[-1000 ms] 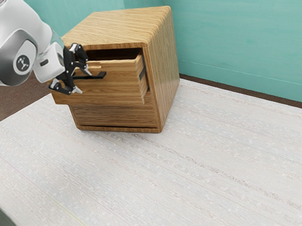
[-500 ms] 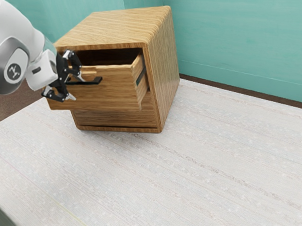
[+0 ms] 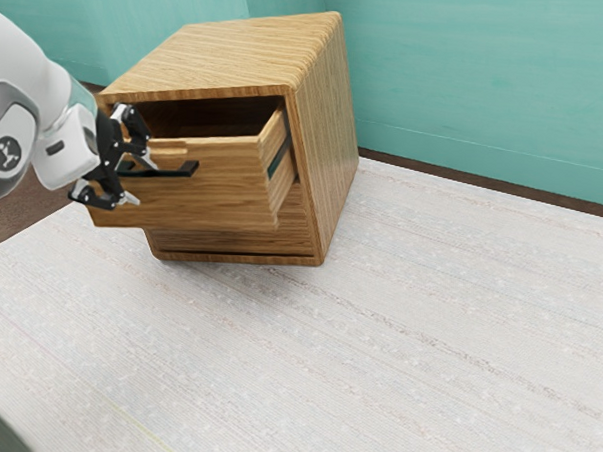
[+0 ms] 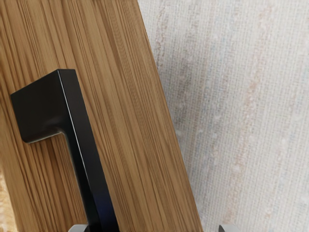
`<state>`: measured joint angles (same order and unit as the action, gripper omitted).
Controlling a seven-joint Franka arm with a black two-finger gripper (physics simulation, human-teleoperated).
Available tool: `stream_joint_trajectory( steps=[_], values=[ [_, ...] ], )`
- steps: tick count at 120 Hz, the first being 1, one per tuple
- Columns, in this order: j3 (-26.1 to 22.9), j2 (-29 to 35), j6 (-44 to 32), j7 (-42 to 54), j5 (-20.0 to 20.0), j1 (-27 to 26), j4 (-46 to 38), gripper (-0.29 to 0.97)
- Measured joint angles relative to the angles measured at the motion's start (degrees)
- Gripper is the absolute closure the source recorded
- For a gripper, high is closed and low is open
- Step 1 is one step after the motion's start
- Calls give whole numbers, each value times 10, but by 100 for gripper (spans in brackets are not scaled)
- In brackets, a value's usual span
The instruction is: Pull the drawer handle with one arm to open the drawer
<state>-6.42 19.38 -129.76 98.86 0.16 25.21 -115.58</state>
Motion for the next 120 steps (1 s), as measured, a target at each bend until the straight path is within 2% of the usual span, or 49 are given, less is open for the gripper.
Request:
stream_joint_trajectory(
  steps=[61, 120],
  values=[
    [0, 65, 0, -8, 0, 0, -59, 36],
    [0, 68, 2, -17, 0, -2, -61, 31]
  ],
)
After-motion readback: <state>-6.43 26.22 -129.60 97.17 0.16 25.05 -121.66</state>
